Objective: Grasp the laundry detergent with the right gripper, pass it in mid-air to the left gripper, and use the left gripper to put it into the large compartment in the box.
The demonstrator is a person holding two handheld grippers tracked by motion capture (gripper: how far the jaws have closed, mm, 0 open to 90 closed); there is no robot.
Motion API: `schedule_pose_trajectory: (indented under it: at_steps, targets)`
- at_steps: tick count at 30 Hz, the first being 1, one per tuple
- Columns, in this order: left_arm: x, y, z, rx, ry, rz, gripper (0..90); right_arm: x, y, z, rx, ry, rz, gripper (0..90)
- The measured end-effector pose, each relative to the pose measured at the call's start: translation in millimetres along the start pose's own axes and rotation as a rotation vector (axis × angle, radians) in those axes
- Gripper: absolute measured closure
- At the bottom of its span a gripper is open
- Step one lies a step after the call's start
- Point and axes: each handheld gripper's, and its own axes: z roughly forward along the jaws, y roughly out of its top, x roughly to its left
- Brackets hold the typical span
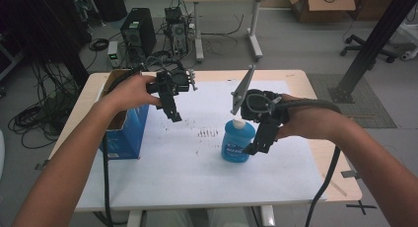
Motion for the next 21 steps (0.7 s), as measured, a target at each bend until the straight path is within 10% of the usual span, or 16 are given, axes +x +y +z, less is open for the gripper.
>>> schedule_pose_trajectory:
  at_steps: [21]
  targets:
    - [4.4,-0.8,-1.0,-0.01,-0.007,-0.009,6.9,-10.2,-5.8,-7.6,-0.004,-0.016,0.03,4.9]
